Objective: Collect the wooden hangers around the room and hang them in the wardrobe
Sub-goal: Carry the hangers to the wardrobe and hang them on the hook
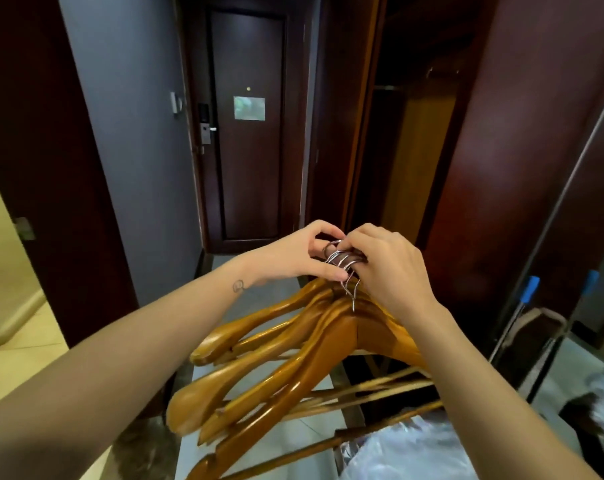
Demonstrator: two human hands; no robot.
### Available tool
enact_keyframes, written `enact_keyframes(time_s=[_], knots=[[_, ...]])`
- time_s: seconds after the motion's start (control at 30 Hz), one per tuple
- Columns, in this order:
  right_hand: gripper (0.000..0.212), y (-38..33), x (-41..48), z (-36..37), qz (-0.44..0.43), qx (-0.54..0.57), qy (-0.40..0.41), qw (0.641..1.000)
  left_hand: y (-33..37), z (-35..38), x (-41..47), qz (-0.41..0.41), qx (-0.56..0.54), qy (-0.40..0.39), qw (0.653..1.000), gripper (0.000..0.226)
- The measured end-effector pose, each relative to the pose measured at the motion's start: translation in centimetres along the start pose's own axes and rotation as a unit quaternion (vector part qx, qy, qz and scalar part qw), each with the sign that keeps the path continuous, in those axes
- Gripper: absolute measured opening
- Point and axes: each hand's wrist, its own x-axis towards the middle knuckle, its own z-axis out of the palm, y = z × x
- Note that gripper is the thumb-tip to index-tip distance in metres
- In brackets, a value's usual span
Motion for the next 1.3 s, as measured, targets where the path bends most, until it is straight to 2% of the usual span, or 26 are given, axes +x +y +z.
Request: enact_keyframes(time_s=[0.2,0.4,0.57,0.8,0.97,1.13,1.3], knots=[[0.018,1.1,5.3,5.7,0.008,0.023,-0.026,0.999,-3.9,-6.7,4.9,-0.014,-0.005,-0.032,0.999,0.046],[0.017,0.8,11.2,11.7,0.002,0.037,-0.021,0.999,-6.7,-14.5,9.0,-0.008,0.033,-0.097,0.995,0.044],[0.019,1.5,15.7,16.0,0.018,0.036,-0.022,0.999,-9.2,-19.9,12.5,-0.001,0.023,-0.112,0.993,0.047],[0.016,4.3,19.6,20.8,0.058,0.029,-0.037,0.997,-12.6,-23.7,18.6,0.018,0.004,-0.124,0.992,0.040],[0.016,7.8,21.8,23.9,0.068,0.016,-0.038,0.997,-14.8,-25.1,23.7,0.033,-0.026,-0.144,0.989,0.053],[0.016,12.3,24.7,26.4,0.047,-0.006,-0.019,0.999,-16.4,-26.6,29.8,0.039,-0.050,-0.165,0.984,0.050],[0.021,17.4,28.0,28.2,0.006,-0.046,-0.031,0.998,-16.2,-28.6,36.3,0.047,-0.010,-0.198,0.979,0.048]])
